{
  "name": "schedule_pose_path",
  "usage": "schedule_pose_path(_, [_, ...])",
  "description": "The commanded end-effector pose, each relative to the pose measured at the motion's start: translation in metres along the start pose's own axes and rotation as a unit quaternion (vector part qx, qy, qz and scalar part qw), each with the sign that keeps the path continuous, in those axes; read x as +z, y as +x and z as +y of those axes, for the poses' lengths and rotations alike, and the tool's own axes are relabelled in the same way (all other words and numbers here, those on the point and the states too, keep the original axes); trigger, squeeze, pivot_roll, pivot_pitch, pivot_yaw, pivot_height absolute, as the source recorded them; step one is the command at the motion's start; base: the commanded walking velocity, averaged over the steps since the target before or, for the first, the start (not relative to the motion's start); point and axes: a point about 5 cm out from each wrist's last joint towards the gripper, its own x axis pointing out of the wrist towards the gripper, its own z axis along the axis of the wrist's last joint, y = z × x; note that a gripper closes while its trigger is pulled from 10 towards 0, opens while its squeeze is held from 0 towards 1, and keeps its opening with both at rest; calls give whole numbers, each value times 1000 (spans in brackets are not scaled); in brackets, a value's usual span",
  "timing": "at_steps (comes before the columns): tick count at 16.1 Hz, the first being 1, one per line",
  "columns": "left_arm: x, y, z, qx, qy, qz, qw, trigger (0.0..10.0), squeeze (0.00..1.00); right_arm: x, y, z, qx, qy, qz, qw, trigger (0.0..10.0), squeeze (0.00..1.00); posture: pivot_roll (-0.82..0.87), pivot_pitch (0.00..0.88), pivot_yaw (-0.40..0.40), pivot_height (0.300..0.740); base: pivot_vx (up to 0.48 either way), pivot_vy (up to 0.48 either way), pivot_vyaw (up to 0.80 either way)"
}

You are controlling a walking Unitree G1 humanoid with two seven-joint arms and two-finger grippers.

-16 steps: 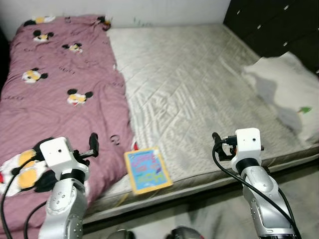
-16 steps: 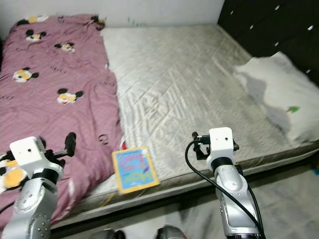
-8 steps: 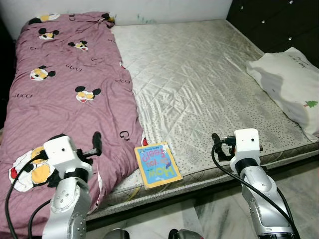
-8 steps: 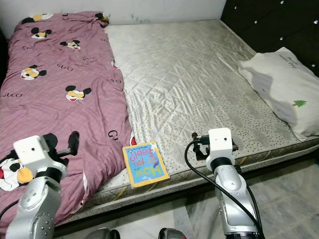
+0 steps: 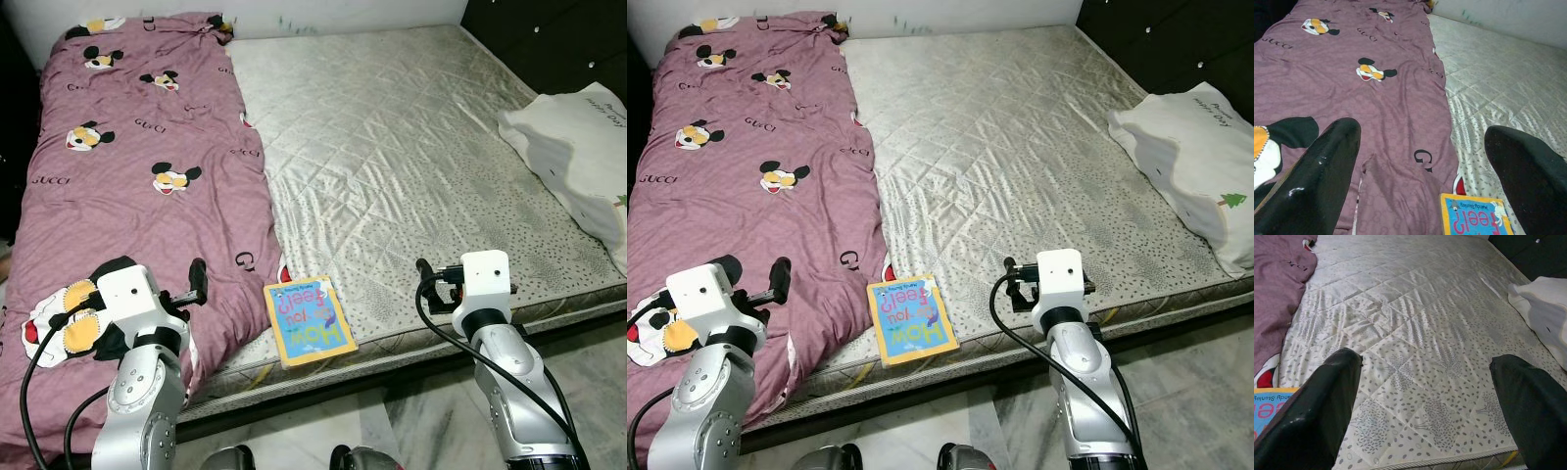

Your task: Clean up the room

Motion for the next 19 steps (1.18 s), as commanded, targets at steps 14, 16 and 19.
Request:
schedule_pose_path(14, [-3,-1,0,2,7,-4,1000,10000,0,-3,1,-4,-1,-9,-1,1000,10000,0,-72,156,-43,627,0,0,0])
schedule_pose_path(16, [-3,-1,0,1,7,-4,1000,10000,0,-2,2,-4,0,-10,-2,1000,10000,0,-69,156,-44,627,0,0,0])
schedule_pose_path(19, [-1,-3,-2,-14,9,-16,1000,10000,0,-3,3,-1,5,-12,-3,1000,10000,0,-64,153,-46,627,0,0,0])
